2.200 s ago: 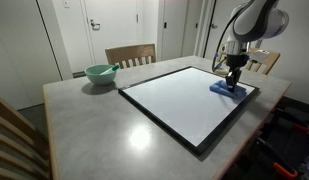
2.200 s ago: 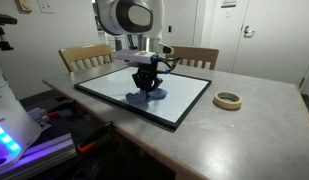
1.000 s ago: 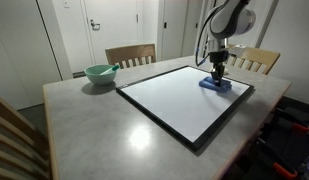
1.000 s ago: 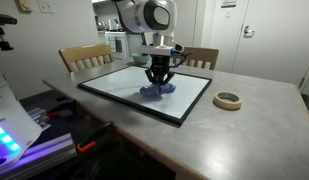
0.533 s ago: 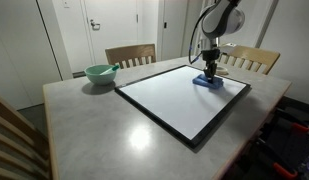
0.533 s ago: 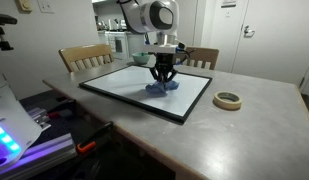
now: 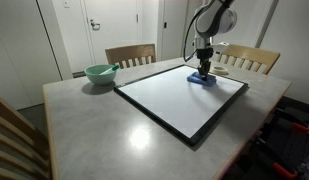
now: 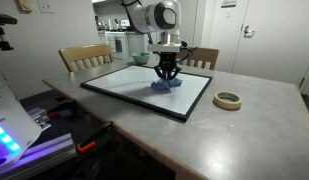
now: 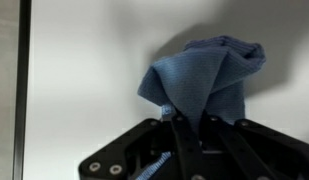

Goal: Use the blue cloth to wipe the whiteboard

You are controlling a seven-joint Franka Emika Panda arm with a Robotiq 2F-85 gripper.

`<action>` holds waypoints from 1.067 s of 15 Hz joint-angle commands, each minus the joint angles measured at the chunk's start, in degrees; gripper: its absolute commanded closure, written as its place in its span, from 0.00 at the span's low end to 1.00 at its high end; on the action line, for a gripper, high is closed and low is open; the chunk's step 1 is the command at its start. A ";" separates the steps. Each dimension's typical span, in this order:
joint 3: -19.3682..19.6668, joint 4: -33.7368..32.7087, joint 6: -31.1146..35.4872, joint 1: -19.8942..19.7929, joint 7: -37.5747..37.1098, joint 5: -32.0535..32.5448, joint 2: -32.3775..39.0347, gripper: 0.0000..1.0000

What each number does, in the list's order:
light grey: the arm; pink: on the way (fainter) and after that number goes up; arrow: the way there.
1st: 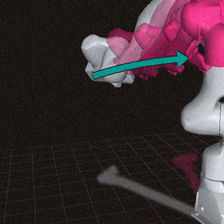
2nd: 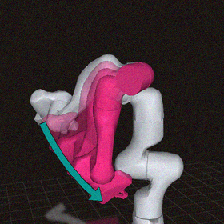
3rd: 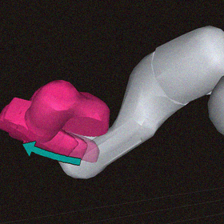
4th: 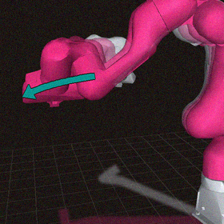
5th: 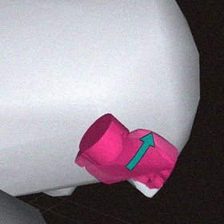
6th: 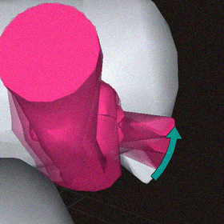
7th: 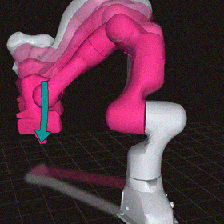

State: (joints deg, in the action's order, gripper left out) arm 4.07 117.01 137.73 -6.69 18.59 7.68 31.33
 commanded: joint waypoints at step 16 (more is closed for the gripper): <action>-1.36 -13.89 2.64 0.33 0.36 2.53 10.49 0.97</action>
State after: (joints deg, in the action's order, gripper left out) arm 3.04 106.70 137.58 -6.27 18.65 8.58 37.12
